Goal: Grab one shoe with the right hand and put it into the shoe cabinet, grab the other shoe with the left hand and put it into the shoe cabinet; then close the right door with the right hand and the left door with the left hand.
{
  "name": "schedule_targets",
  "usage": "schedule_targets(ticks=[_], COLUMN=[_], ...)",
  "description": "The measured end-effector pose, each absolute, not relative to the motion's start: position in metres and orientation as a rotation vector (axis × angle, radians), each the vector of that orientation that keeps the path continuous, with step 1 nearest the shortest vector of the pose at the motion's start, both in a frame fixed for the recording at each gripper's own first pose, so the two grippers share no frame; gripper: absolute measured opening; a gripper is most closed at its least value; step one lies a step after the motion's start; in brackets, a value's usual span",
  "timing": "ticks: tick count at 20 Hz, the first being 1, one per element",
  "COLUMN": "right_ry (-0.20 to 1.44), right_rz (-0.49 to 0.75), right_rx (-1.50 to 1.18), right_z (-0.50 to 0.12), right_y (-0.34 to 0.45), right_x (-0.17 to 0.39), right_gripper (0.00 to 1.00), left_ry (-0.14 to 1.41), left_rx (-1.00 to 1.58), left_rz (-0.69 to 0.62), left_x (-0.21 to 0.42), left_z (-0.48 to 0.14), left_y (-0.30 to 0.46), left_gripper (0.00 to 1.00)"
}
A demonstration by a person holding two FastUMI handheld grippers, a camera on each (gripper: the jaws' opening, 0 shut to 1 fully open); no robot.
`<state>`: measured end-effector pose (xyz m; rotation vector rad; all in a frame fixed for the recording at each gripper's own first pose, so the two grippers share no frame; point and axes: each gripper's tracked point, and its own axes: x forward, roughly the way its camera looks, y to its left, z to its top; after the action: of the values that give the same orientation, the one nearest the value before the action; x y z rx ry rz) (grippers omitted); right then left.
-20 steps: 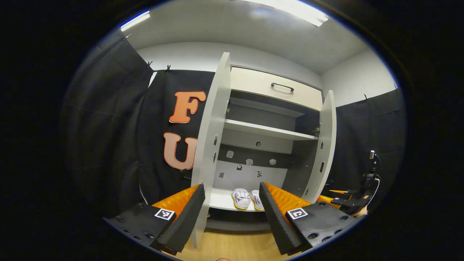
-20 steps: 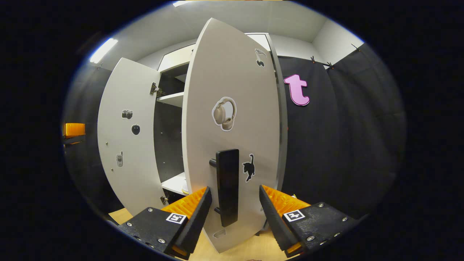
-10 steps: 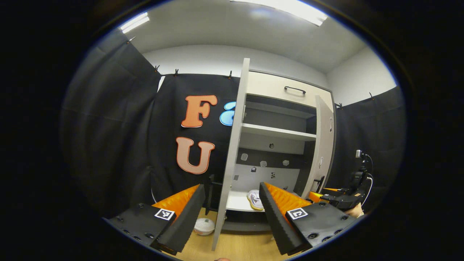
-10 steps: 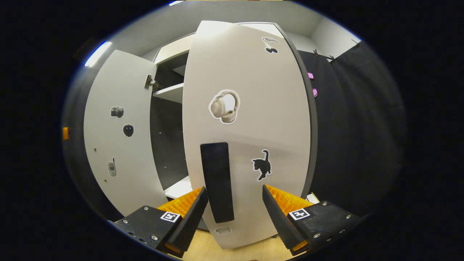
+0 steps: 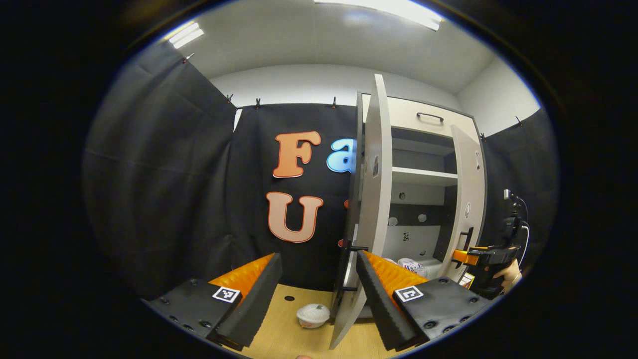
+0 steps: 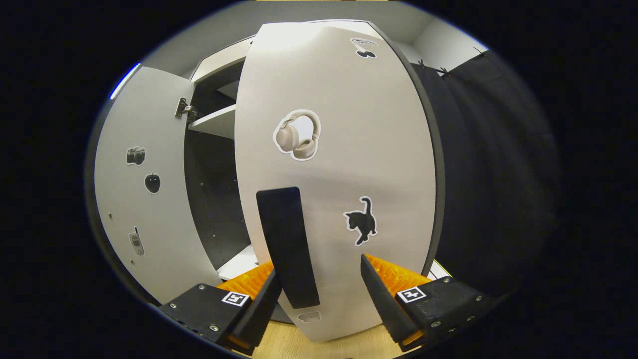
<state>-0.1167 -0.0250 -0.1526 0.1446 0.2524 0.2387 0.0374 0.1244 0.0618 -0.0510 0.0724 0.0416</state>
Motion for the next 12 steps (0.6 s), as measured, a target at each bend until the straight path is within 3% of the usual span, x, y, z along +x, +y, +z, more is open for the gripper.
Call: schedule_targets(ticks=[12], right_ry=[0.230], right_rz=[0.113], right_rx=[0.086], right_z=[-0.157], right_y=[-0.006], right_x=[-0.094], right_gripper=[0.92], left_ry=[0.184], left_rx=[-0.107], left_rz=[-0.117], left_x=[0.079], left_z=[0.012], left_y=[0.123], left_gripper=[0.99])
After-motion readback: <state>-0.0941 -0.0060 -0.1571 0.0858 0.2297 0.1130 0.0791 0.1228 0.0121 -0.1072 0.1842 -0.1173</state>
